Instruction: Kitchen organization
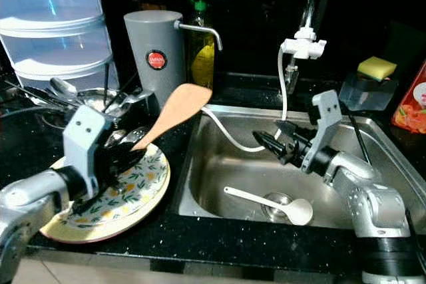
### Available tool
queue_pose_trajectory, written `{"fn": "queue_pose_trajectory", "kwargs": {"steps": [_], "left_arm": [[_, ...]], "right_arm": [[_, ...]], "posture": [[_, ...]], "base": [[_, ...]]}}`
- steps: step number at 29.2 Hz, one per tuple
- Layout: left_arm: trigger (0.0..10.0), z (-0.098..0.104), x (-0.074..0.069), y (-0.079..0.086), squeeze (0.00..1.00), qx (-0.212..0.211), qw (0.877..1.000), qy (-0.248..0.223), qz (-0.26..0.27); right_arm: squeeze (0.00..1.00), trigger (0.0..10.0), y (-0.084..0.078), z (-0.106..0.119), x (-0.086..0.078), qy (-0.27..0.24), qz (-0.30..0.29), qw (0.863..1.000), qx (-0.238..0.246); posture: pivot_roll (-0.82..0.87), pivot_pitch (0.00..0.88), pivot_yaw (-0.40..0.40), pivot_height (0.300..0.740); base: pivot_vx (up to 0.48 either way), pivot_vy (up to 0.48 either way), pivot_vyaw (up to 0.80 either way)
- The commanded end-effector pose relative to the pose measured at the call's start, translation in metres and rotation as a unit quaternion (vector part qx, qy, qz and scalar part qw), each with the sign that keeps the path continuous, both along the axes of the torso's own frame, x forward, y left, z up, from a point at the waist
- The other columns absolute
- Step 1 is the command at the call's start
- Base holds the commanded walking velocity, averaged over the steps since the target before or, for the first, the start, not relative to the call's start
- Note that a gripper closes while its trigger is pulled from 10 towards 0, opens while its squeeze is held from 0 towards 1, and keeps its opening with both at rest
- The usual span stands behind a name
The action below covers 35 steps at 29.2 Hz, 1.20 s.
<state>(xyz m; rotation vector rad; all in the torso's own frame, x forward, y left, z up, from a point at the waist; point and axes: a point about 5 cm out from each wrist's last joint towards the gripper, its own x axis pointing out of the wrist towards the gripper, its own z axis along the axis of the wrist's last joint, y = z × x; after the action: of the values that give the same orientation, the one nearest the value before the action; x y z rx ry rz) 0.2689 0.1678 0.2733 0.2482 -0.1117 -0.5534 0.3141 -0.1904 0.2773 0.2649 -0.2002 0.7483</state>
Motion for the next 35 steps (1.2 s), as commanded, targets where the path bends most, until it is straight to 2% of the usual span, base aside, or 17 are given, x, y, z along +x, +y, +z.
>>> {"fn": "queue_pose_trajectory", "kwargs": {"steps": [1, 3, 4, 8, 11, 15, 17, 21, 23, 26, 30, 35], "left_arm": [[10.0, 0.005, 0.000, -0.007, 0.00, -0.008, 1.000, -0.026, -0.008], [10.0, 0.013, 0.003, -0.018, 0.00, -0.019, 0.998, -0.057, -0.015], [10.0, 0.013, 0.003, -0.018, 0.00, -0.019, 0.998, -0.057, -0.015], [10.0, 0.019, 0.009, -0.037, 0.00, -0.034, 0.995, -0.083, -0.041], [10.0, 0.017, 0.013, -0.043, 0.00, -0.049, 0.995, -0.077, -0.048], [10.0, 0.015, 0.021, -0.058, 0.00, -0.102, 0.991, -0.050, -0.073], [10.0, 0.013, 0.023, -0.062, 0.00, -0.105, 0.991, -0.042, -0.077], [10.0, 0.001, 0.028, -0.074, 0.00, -0.085, 0.993, -0.032, -0.081], [10.0, -0.006, 0.029, -0.087, 0.00, -0.100, 0.989, 0.001, -0.108], [10.0, -0.007, 0.029, -0.092, 0.00, -0.107, 0.987, 0.013, -0.117], [10.0, -0.005, 0.023, -0.106, 0.00, -0.108, 0.982, 0.019, -0.155], [10.0, -0.007, 0.022, -0.109, 0.00, -0.110, 0.980, 0.026, -0.166]], "right_arm": [[0.00, 10.0, 0.001, 0.010, -0.006, -0.011, 0.016, 0.999, 0.028], [0.00, 10.0, 0.012, 0.011, -0.011, -0.002, 0.051, 0.996, 0.072], [0.00, 10.0, 0.012, 0.011, -0.011, -0.002, 0.051, 0.996, 0.072], [0.00, 10.0, 0.031, 0.005, -0.012, 0.025, 0.077, 0.990, 0.119], [0.00, 10.0, 0.039, 0.004, -0.011, 0.037, 0.081, 0.986, 0.141], [0.00, 10.0, 0.056, 0.007, -0.005, 0.051, 0.077, 0.982, 0.164], [0.00, 10.0, 0.059, 0.008, -0.003, 0.058, 0.076, 0.980, 0.172], [0.00, 10.0, 0.065, 0.013, 0.005, 0.083, 0.061, 0.974, 0.201], [0.00, 10.0, 0.067, 0.018, 0.008, 0.085, 0.052, 0.970, 0.220], [0.00, 10.0, 0.067, 0.023, 0.009, 0.076, 0.048, 0.970, 0.226], [0.00, 10.0, 0.066, 0.036, 0.020, 0.067, 0.017, 0.968, 0.240], [0.00, 10.0, 0.066, 0.044, 0.023, 0.054, 0.007, 0.969, 0.241]], "posture": [[0.07, 0.068, -0.045, 0.740], [0.06, 0.062, -0.042, 0.740], [0.06, 0.062, -0.042, 0.740], [0.06, 0.057, -0.043, 0.740], [0.05, 0.056, -0.041, 0.740], [0.05, 0.055, -0.038, 0.740], [0.05, 0.055, -0.035, 0.740], [0.05, 0.056, -0.033, 0.740], [0.04, 0.056, -0.030, 0.740], [0.04, 0.057, -0.029, 0.740], [0.04, 0.056, -0.022, 0.740], [0.04, 0.055, -0.020, 0.740]], "base": [[0.000, 0.000, 0.00], [0.000, 0.000, 0.00], [0.000, 0.000, 0.00], [0.000, 0.000, 0.00], [0.000, 0.000, 0.00], [0.000, 0.000, 0.00], [0.000, 0.000, 0.00], [0.000, 0.000, 0.00], [0.000, 0.000, 0.00], [0.000, 0.000, 0.00], [0.000, 0.000, 0.00], [0.000, 0.000, 0.00]]}}
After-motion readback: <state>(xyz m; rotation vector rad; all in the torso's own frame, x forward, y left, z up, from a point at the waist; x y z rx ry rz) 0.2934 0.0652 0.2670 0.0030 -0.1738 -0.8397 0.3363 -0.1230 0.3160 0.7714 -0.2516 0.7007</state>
